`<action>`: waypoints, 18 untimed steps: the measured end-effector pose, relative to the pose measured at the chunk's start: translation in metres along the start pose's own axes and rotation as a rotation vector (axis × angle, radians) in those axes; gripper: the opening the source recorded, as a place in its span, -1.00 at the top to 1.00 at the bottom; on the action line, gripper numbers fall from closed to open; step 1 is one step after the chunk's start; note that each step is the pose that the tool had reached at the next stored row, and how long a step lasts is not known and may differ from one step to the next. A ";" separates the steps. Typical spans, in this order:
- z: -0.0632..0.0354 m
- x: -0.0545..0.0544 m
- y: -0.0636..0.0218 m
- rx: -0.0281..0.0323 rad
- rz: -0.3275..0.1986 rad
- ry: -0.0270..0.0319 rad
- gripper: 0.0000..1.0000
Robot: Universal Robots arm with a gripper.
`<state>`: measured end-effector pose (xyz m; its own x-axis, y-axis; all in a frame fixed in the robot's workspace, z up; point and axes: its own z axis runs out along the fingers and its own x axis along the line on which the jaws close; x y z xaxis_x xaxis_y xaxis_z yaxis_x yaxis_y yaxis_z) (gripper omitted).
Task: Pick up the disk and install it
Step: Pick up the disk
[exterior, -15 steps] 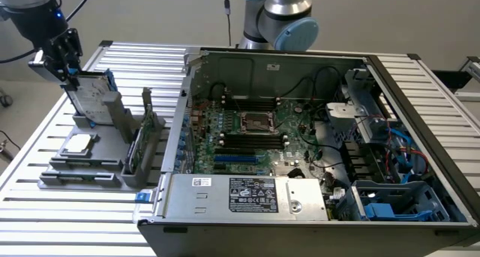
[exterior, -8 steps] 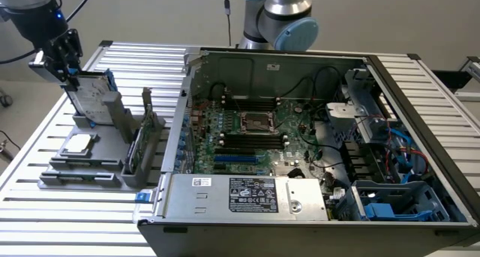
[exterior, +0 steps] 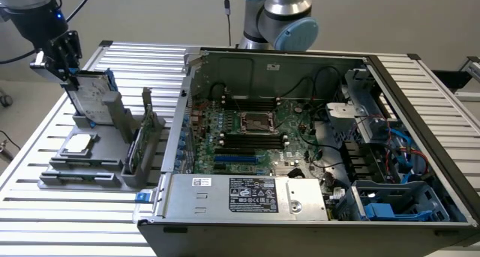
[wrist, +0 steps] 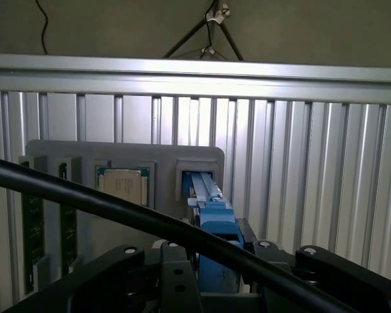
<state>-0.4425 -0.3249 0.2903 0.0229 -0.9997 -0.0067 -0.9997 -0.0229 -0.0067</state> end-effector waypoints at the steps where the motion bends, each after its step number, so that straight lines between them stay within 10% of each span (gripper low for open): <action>1: 0.0000 0.000 0.0000 0.0000 0.000 0.0001 0.22; 18: 0.0000 0.001 0.0000 -0.0003 0.000 0.0056 0.34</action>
<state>-0.4425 -0.3255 0.2903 0.0230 -0.9997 -0.0012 -0.9997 -0.0230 -0.0064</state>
